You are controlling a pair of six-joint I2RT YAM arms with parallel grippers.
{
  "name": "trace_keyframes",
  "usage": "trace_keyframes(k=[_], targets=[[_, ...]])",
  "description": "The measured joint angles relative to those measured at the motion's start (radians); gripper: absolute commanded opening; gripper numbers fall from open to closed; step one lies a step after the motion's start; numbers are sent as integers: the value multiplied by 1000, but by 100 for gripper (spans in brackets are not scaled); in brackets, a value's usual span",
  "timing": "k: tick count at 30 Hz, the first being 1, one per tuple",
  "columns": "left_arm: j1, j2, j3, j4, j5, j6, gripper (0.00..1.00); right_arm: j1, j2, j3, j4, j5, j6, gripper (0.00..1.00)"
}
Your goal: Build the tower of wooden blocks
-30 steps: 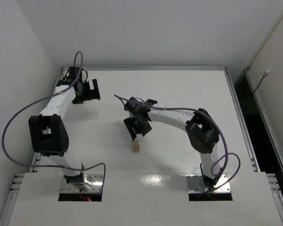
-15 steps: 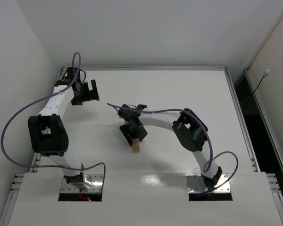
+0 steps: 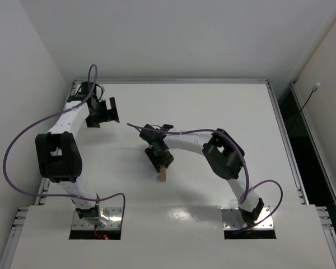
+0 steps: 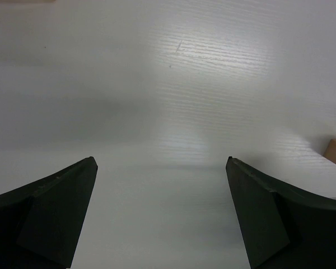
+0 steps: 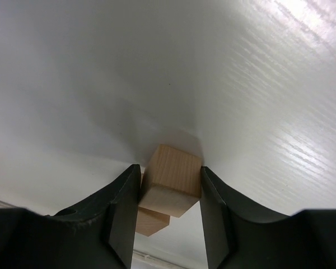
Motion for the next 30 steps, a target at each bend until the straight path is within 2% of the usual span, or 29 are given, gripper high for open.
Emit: trace_keyframes(k=[7, 13, 18, 23, 26, 30], targets=[[0, 10, 0, -2, 8, 0, 100, 3, -13, 19, 9, 20, -122, 0], [0, 10, 0, -2, 13, 0, 100, 3, -62, 34, 0, -14, -351, 0], [0, 10, 0, 0, 21, 2, 100, 0, -307, -129, 14, 0, -496, 0], [0, 10, 0, 2, 32, 7, 100, -15, -627, -318, 31, 128, -583, 0], [0, 10, 0, 2, 38, 17, 100, -78, -688, -348, 47, 183, -616, 0], [0, 10, 0, 2, 32, 32, 100, -209, -640, -357, 70, 228, -625, 0]])
